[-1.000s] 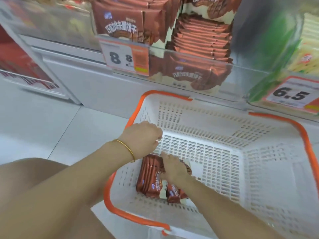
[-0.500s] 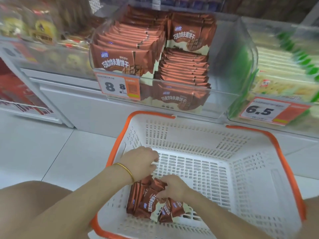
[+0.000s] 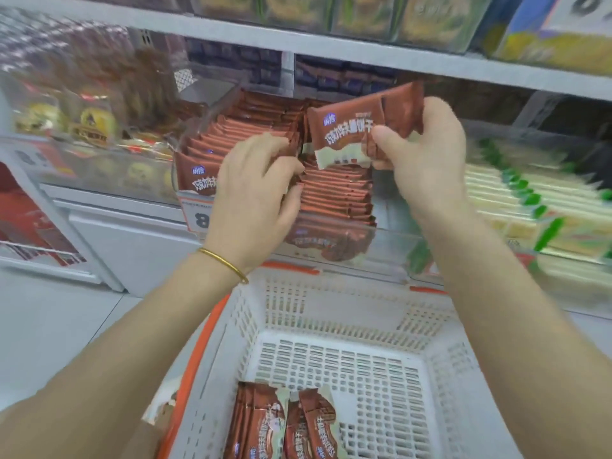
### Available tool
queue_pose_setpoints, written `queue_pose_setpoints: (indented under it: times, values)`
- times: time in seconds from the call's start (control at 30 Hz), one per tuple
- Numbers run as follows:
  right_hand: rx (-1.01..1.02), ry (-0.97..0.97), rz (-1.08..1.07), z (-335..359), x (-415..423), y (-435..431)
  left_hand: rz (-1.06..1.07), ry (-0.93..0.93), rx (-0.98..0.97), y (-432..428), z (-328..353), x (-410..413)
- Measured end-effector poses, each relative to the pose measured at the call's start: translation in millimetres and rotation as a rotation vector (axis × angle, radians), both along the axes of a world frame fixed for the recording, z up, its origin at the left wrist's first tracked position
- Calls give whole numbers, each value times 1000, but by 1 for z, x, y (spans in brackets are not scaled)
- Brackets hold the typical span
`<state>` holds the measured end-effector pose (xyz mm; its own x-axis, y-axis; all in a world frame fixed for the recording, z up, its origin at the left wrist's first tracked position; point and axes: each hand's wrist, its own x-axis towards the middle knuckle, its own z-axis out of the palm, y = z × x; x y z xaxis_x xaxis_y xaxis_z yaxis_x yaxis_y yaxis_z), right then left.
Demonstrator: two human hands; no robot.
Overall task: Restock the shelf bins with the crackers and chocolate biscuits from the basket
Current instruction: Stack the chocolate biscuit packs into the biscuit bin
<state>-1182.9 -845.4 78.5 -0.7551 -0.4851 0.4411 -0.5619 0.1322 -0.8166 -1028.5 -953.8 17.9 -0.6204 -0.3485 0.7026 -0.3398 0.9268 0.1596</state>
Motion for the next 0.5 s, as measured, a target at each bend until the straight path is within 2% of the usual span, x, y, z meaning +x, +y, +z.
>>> queue_pose_setpoints:
  times: [0.1, 0.17, 0.23, 0.3, 0.4, 0.43, 0.5]
  values:
    - [-53, -266, -10, -29, -28, -57, 20, -186, -9, 0, -15, -2]
    - [-108, -449, -8, -42, -41, -77, 30, -243, -37, 0, -19, -3]
    - [-129, -545, -7, -51, -50, -87, 44, -272, -74, -1, -21, -4]
    - [-1, -430, -104, -59, -59, -93, 55, -284, -103, -1, -22, -5]
    - [440, -88, -336, -66, -66, -89, 55, -288, -113, -1, -24, -6]
    - [476, -65, -346, -66, -67, -88, 54, -283, -112, -2, -25, -6]
    - [408, -75, -293, -64, -71, -91, 51, -271, -115, -3, -26, -6]
